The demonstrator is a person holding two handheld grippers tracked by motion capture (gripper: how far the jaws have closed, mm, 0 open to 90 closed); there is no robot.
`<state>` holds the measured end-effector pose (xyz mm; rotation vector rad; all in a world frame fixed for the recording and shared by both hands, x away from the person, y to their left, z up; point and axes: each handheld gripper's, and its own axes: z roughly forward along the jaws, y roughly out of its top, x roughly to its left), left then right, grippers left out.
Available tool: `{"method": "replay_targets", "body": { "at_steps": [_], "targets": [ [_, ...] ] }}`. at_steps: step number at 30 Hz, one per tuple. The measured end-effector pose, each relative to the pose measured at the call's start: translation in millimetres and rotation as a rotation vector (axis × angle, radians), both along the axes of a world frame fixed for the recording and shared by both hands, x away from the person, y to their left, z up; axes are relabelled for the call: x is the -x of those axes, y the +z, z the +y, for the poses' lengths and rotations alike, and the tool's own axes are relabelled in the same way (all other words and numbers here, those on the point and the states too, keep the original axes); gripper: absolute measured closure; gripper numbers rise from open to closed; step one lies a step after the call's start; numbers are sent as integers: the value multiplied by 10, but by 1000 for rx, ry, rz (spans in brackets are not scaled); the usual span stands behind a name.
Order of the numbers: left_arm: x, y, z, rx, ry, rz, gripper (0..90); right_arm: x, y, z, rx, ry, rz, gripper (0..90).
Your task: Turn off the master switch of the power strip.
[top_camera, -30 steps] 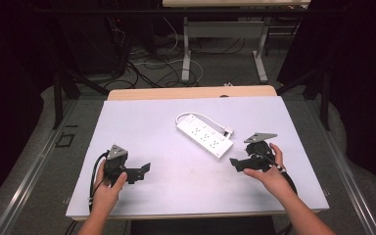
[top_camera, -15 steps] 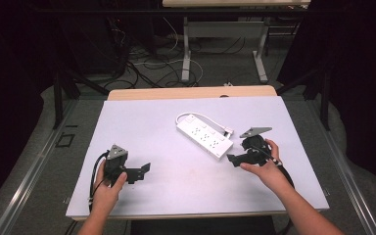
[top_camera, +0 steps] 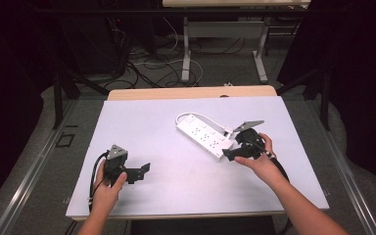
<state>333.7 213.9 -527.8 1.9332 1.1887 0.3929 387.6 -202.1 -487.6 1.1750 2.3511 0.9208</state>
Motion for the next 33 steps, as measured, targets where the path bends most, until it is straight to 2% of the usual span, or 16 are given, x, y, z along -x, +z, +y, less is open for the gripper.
{"method": "replay_targets", "body": {
  "at_steps": [9, 17, 23, 33],
  "targets": [
    [0, -6, -1, 18, 9, -2, 8, -106, -10, 29, 10, -16, 4, 199],
    [-2, -2, 10, 8, 6, 1, 8, -240, -24, 51, 27, -59, -10, 257],
    [-4, -3, 16, 7, 3, 6, 9, -328, -23, 66, 41, -67, -21, 291],
    [-8, -12, 16, 11, 9, 2, 9, -468, -6, 127, 28, -84, -17, 327]
  ]
}}
